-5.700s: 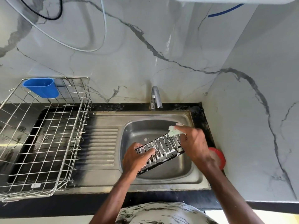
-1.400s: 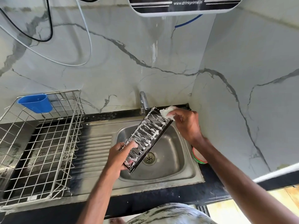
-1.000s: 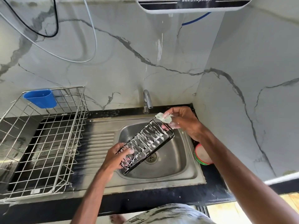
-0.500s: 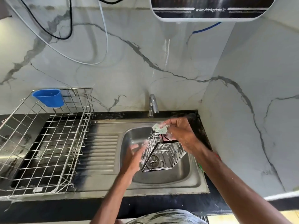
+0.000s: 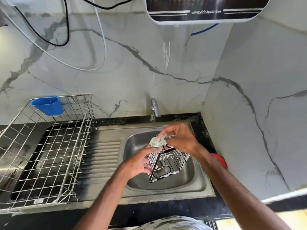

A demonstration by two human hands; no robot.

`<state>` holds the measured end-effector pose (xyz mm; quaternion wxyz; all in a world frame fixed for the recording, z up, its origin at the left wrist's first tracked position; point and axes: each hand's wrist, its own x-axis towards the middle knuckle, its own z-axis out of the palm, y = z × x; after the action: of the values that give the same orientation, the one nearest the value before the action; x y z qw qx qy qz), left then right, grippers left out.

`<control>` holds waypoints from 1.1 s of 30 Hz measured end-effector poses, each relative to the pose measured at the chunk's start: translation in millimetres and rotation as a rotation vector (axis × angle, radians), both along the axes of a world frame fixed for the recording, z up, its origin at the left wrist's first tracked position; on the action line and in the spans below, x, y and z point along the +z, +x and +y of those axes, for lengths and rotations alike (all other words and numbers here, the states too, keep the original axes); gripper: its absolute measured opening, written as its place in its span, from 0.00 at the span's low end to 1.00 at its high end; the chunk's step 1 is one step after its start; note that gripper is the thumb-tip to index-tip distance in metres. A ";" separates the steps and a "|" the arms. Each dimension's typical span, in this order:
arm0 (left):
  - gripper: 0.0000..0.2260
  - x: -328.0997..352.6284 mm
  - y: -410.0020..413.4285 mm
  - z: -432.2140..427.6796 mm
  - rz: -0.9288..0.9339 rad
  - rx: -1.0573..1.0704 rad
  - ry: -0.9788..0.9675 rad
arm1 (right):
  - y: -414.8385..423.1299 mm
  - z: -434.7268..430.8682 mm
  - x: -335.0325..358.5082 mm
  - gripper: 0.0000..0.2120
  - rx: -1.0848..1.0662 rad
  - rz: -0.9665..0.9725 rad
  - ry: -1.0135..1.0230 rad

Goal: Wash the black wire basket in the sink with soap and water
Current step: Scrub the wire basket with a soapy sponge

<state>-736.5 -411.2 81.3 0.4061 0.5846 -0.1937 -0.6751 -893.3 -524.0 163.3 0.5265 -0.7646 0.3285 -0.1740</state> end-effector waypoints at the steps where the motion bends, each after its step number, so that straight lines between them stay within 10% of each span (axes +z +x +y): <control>1: 0.47 -1.9 -2.7 1.2 0.004 0.027 -0.008 | 0.9 1.0 -1.8 0.15 0.007 0.002 -0.012; 12: 0.35 -12.0 -11.5 13.3 -0.187 0.291 -0.057 | -25.8 -51.2 -16.9 0.18 -0.332 0.112 -0.393; 30: 0.22 12.3 -18.4 -5.3 -0.200 0.377 -0.042 | 29.5 19.4 -46.4 0.25 0.096 -0.043 -0.728; 33: 0.33 13.8 -13.5 -2.7 -0.254 0.330 -0.038 | 16.7 -10.4 -47.9 0.29 0.046 0.000 -0.762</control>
<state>-750.1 -413.9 95.1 0.4946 0.6810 -0.1573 -0.5166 -876.7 -534.4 115.4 0.2080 -0.9127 0.2232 -0.2718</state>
